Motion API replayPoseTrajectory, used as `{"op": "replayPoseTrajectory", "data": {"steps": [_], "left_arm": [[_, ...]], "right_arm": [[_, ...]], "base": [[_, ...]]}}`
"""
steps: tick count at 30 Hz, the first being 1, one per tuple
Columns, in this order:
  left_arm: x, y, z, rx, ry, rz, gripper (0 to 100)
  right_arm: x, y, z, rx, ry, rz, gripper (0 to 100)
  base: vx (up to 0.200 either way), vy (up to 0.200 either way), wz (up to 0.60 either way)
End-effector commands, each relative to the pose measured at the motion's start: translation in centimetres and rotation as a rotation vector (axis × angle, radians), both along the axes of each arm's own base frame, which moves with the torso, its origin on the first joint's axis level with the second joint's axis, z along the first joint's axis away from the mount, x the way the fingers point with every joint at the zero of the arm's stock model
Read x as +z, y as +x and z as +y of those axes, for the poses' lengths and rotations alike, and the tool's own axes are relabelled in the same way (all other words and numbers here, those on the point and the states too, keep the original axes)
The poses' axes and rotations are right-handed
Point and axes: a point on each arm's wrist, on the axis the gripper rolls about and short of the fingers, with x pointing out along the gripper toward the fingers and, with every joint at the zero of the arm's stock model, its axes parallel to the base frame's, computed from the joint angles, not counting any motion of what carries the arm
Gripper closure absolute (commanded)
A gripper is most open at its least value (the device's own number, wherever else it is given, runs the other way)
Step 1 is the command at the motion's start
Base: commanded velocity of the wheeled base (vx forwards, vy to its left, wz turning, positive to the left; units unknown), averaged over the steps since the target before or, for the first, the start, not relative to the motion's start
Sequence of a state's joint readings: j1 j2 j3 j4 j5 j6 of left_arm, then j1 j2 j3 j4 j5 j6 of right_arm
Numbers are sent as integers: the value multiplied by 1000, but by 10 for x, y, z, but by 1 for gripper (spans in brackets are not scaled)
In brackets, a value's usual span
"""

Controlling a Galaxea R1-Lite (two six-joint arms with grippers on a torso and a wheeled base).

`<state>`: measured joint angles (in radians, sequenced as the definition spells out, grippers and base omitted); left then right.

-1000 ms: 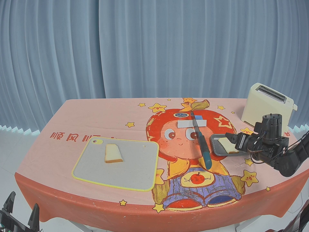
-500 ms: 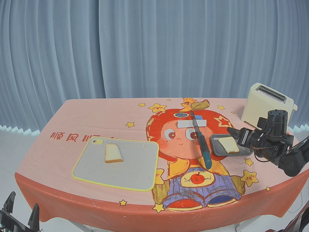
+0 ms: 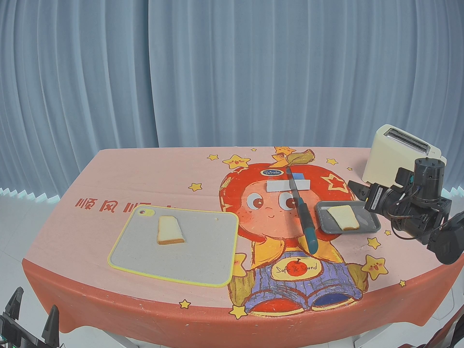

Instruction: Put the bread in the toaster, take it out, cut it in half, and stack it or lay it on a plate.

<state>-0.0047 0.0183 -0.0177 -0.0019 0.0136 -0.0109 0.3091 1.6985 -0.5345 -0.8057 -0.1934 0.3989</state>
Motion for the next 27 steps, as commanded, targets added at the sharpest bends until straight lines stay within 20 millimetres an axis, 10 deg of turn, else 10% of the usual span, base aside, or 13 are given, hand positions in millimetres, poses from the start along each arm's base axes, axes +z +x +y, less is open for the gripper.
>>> {"op": "replayPoseTrajectory", "data": {"steps": [1,27], "left_arm": [[-5,1,0,0,0,20,0],[-5,1,0,0,-1,18,0]], "right_arm": [[7,-4,-4,-4,1,-31,0],[6,-23,-38,-55,-252,-352,0]], "base": [[0,0,0],[0,0,0]]}}
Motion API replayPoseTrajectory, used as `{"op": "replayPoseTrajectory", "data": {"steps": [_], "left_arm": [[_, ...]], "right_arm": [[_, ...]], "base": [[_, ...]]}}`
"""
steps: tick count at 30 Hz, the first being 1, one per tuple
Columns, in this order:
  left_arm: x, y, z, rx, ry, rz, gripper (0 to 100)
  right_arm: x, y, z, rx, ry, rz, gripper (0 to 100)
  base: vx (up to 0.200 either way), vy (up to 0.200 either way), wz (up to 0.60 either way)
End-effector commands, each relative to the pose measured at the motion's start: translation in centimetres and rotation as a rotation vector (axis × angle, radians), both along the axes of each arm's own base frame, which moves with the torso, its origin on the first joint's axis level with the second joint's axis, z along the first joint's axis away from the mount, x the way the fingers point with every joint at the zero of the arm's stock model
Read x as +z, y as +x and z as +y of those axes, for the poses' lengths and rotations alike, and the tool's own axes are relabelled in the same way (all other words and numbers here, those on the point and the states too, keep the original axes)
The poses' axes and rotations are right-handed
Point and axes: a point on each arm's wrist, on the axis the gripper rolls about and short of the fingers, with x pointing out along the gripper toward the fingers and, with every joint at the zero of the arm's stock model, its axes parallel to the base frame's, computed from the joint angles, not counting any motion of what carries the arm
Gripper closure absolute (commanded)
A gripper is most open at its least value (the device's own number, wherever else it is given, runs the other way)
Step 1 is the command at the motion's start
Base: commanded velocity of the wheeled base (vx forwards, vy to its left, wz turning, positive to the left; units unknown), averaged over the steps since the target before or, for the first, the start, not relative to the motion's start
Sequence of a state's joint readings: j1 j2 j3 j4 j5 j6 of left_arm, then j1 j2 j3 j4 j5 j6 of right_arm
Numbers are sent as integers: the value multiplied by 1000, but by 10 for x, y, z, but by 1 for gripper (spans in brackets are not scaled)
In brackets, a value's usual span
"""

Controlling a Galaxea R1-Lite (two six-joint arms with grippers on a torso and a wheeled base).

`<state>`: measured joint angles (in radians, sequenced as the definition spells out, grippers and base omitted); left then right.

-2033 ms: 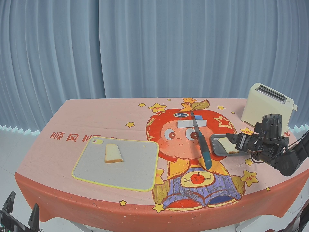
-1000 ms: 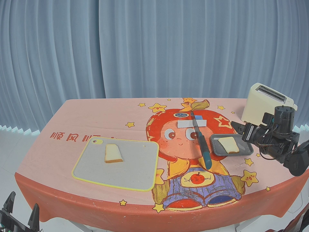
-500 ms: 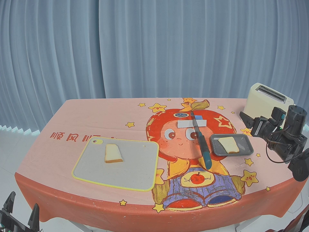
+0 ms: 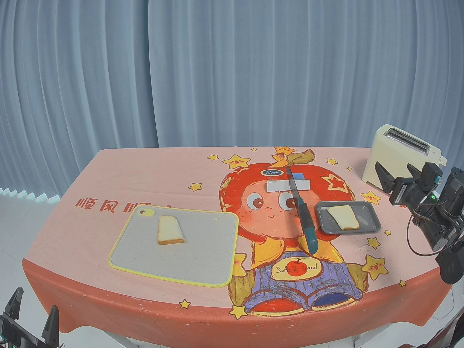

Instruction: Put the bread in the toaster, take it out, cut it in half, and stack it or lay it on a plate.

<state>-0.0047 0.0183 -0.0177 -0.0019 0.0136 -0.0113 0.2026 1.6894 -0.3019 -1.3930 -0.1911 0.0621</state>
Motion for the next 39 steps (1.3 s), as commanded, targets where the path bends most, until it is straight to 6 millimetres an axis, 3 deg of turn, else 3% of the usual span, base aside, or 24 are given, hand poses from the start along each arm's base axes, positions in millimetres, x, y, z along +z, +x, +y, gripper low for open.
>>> {"op": "replayPoseTrajectory", "data": {"steps": [1,10,24,39], "left_arm": [[-5,1,0,0,1,20,0],[-5,1,0,0,-1,18,0],[-5,1,0,0,-1,20,0],[-5,1,0,0,1,18,0]], "right_arm": [[-4,-2,-6,-22,-10,17,0],[-7,-26,-21,-67,-10,9,0],[5,-85,-31,-75,-1,-69,0],[23,-115,-41,-134,-64,-176,0]], "base": [[0,0,0],[0,0,0],[0,0,0],[0,0,0]]}}
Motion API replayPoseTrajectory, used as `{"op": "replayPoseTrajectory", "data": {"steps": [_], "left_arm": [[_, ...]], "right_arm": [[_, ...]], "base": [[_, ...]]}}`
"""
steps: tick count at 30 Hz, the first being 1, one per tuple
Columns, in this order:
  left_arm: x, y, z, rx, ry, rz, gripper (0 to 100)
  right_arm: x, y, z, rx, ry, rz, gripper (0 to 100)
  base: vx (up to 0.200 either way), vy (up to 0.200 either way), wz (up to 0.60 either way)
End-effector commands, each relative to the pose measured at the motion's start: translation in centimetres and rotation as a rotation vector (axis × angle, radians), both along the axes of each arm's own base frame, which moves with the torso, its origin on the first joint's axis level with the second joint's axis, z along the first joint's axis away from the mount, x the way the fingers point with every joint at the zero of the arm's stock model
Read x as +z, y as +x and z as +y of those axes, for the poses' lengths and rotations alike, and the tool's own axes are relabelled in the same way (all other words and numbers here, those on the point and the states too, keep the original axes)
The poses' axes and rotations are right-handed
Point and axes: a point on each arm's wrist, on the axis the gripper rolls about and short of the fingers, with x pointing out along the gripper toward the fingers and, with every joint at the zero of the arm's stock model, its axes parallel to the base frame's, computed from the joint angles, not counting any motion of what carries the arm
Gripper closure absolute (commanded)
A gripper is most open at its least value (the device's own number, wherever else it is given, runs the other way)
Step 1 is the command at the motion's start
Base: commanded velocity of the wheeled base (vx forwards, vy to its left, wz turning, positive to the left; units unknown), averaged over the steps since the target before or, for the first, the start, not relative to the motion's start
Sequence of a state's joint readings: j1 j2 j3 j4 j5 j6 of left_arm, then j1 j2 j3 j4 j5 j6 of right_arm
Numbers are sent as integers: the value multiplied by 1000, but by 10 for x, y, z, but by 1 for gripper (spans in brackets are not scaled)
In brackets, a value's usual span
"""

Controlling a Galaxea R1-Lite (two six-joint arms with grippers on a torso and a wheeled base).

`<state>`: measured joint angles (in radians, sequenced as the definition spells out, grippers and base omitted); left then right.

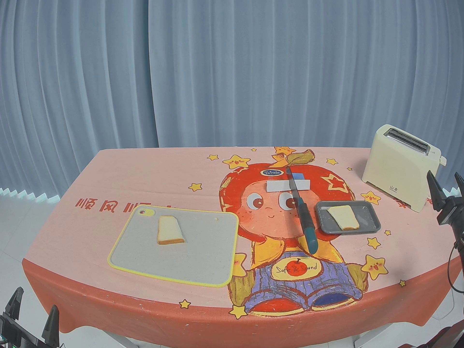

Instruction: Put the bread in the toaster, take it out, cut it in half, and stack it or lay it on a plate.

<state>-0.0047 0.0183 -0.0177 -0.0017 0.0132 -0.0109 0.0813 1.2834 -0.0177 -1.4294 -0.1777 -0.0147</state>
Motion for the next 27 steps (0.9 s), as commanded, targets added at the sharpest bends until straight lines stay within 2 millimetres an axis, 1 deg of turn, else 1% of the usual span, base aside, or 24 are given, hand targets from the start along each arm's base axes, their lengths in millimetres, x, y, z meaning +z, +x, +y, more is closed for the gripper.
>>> {"op": "replayPoseTrajectory", "data": {"steps": [1,2,4,5,7,10,19,21,27], "left_arm": [[-5,1,0,1,0,19,0],[-5,1,0,1,0,19,0],[-5,1,0,1,-1,19,0],[-5,1,0,1,-1,19,0],[-5,1,0,1,-1,19,0],[-5,1,0,1,0,19,0],[-5,1,0,1,0,18,0],[-5,1,0,1,-1,18,0],[-5,1,0,1,0,18,0]], "right_arm": [[3,-20,-4,-21,-10,-19,0],[3,-20,-4,-21,-10,-19,0],[1,-32,-5,-14,-12,16,0],[1,-32,-5,-14,-12,16,0],[-3,-45,-5,4,-17,57,0],[-4,-54,-5,26,-20,81,0],[-5,-70,-6,46,-17,59,0],[-5,-77,-6,35,-15,36,0],[-10,-91,-8,32,-19,57,0]], "base": [[0,0,0],[0,0,0],[0,0,0],[0,0,0],[0,0,0],[0,0,0],[0,0,0],[0,0,0],[0,0,0]]}}
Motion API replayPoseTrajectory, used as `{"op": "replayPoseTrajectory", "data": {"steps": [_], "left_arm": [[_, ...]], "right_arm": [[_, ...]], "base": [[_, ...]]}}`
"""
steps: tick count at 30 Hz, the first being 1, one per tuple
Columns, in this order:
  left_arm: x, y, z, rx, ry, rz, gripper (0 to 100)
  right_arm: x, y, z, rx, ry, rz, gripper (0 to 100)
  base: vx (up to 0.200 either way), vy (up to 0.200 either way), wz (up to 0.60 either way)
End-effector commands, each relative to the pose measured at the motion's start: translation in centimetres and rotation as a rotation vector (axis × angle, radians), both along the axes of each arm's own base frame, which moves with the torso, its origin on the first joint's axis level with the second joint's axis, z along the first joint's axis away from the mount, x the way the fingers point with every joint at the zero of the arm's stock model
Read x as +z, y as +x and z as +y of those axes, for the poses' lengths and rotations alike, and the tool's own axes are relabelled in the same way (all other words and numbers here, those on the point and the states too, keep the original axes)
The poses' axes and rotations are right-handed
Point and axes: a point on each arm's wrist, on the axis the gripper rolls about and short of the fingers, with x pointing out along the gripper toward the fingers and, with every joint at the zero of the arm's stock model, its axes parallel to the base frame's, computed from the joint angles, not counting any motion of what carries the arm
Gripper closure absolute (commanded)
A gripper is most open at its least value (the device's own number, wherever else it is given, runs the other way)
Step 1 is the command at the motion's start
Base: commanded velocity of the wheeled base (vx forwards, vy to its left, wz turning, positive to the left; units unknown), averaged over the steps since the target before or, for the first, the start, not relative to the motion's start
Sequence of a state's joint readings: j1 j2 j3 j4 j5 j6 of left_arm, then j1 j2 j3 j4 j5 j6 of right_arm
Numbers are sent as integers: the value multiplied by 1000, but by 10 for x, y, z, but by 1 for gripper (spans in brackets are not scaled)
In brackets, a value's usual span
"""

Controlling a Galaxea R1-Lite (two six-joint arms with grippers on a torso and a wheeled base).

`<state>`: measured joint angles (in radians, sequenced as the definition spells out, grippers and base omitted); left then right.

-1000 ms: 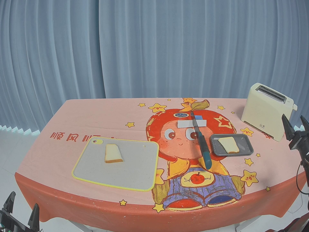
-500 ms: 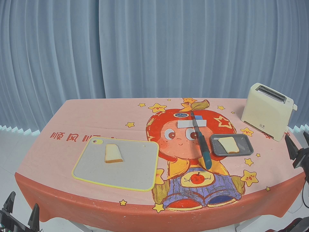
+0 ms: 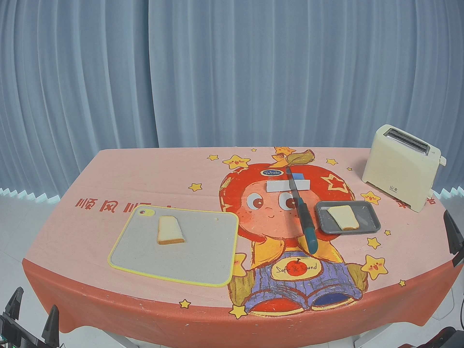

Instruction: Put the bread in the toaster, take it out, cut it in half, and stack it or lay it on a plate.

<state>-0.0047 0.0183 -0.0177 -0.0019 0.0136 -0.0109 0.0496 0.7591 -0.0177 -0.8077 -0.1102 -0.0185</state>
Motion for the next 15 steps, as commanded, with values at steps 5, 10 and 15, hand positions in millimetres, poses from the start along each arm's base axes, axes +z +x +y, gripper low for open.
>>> {"op": "replayPoseTrajectory", "data": {"steps": [5,10,15], "left_arm": [[-5,1,0,0,-1,18,0],[-5,1,0,0,0,18,0],[-5,1,0,0,0,20,0]], "right_arm": [[-6,-28,-1,36,-3,-21,0],[-11,-37,-1,42,-2,-3,0],[-18,-41,-1,51,-4,23,0]], "base": [[0,0,0],[0,0,0],[0,0,0]]}}
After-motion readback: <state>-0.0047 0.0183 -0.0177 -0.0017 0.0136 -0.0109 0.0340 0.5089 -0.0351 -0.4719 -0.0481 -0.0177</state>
